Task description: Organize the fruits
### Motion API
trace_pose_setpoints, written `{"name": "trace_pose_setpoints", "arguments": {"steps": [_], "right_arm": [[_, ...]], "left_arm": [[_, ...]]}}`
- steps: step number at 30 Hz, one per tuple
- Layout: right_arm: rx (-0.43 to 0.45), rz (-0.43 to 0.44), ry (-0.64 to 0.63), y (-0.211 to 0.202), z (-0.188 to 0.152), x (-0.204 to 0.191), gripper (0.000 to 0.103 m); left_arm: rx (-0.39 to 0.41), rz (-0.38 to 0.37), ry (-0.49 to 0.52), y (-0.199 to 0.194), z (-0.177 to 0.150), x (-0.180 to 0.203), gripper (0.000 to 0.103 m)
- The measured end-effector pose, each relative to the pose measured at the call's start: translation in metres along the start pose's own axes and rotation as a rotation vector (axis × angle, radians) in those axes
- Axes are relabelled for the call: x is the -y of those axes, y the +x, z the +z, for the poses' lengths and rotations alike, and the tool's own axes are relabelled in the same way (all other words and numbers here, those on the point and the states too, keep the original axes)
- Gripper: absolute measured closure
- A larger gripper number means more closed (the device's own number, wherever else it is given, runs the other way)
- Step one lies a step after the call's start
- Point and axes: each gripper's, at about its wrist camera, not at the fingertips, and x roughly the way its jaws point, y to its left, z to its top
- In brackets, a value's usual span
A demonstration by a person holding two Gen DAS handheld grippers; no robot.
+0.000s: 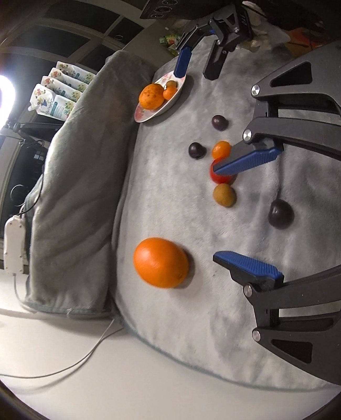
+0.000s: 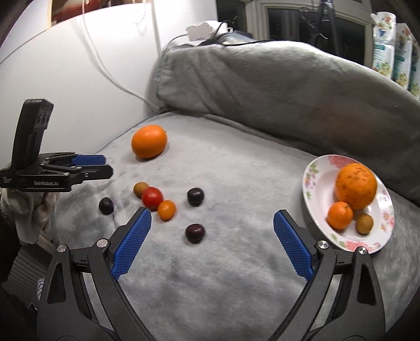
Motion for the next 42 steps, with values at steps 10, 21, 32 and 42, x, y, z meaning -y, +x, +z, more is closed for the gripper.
{"name": "trace_pose_setpoints", "arguments": {"steps": [10, 21, 32, 42], "right_arm": [[-0.072, 0.044, -0.065, 0.026, -0.005, -0.017, 0.017], [-0.130, 0.059, -0.040, 0.047, -0.015, -0.013, 0.030], [-0.151, 0.068, -0.021, 0.056, -0.020, -0.010, 0.039], [-0.159, 0.075, -0.011, 0.058, -0.023, -0.007, 0.043]], "left_arm": [[-0.067, -0.053, -0.002, 0.020, -0.005, -0.003, 0.061], [-0.086, -0.068, 0.014, 0.031, -0.003, 0.004, 0.065], [-0.091, -0.046, 0.078, 0.038, 0.001, 0.015, 0.067], [-0.086, -0.049, 0.146, 0.032, 0.001, 0.028, 0.071]]}}
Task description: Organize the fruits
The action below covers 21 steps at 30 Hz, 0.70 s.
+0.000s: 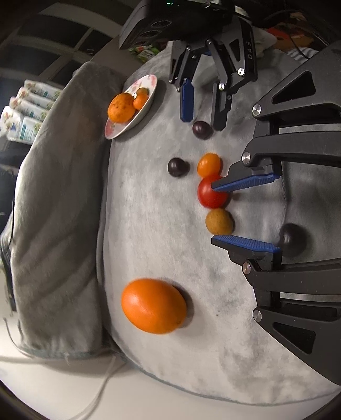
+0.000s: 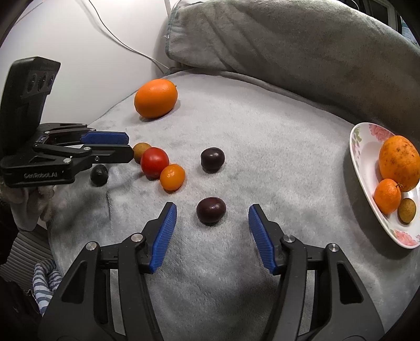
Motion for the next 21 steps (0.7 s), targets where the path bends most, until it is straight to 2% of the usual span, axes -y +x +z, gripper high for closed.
{"name": "trace_pose_setpoints", "arguments": {"steps": [14, 18, 21], "right_arm": [[-0.017, 0.020, 0.010, 0.007, -0.001, 0.001, 0.049], [-0.016, 0.032, 0.016, 0.005, -0.001, 0.003, 0.049], [-0.017, 0.044, 0.024, 0.005, -0.002, 0.005, 0.050]], "left_arm": [[-0.043, 0.022, 0.200, 0.014, 0.018, 0.033, 0.071], [-0.076, 0.029, 0.237, 0.020, 0.020, 0.034, 0.071], [-0.112, 0.046, 0.305, 0.024, 0.018, 0.040, 0.071]]}}
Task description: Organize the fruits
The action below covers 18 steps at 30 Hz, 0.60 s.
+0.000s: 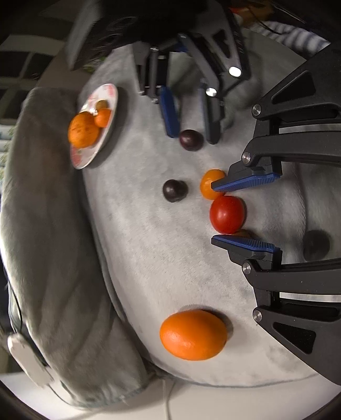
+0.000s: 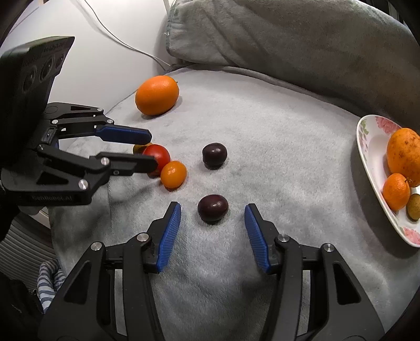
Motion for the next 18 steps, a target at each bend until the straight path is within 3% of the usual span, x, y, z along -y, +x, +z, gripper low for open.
{"name": "trace_pose_setpoints", "arguments": {"steps": [11, 18], "right_arm": [[-0.006, 0.013, 0.015, 0.002, 0.001, 0.002, 0.051], [-0.003, 0.015, 0.041, 0.001, 0.000, 0.008, 0.062]], "left_arm": [[-0.094, 0.060, 0.224, 0.017, 0.006, 0.016, 0.071], [-0.110, 0.039, 0.232, 0.022, 0.009, 0.014, 0.070]]}}
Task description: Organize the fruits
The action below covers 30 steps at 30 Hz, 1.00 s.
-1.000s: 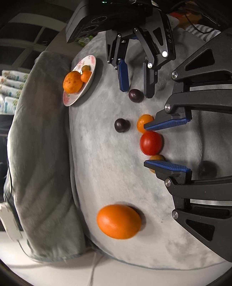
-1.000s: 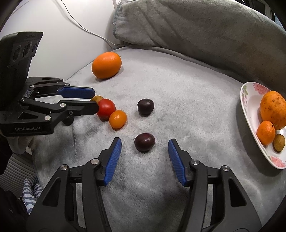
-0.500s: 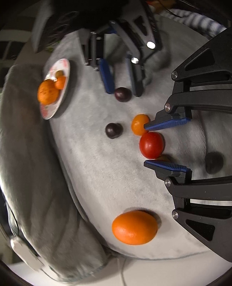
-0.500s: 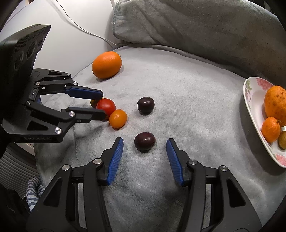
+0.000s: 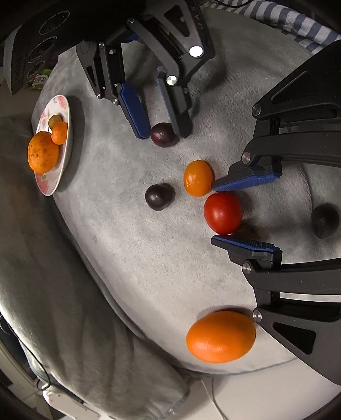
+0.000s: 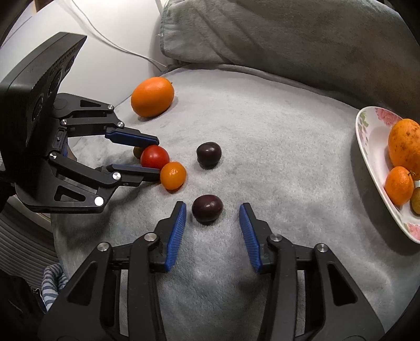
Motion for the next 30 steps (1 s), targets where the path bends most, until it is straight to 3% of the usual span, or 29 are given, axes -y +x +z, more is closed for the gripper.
{"name": "trace_pose_setpoints", "arguments": {"steps": [9, 30], "right_arm": [[0.003, 0.013, 0.005, -0.001, 0.001, 0.003, 0.077], [0.037, -0.011, 0.011, -0.012, 0.000, 0.001, 0.079]], "left_arm": [[0.028, -0.004, -0.065, -0.001, -0.001, -0.003, 0.071], [0.107, -0.045, -0.180, -0.022, -0.006, -0.010, 0.071]]}}
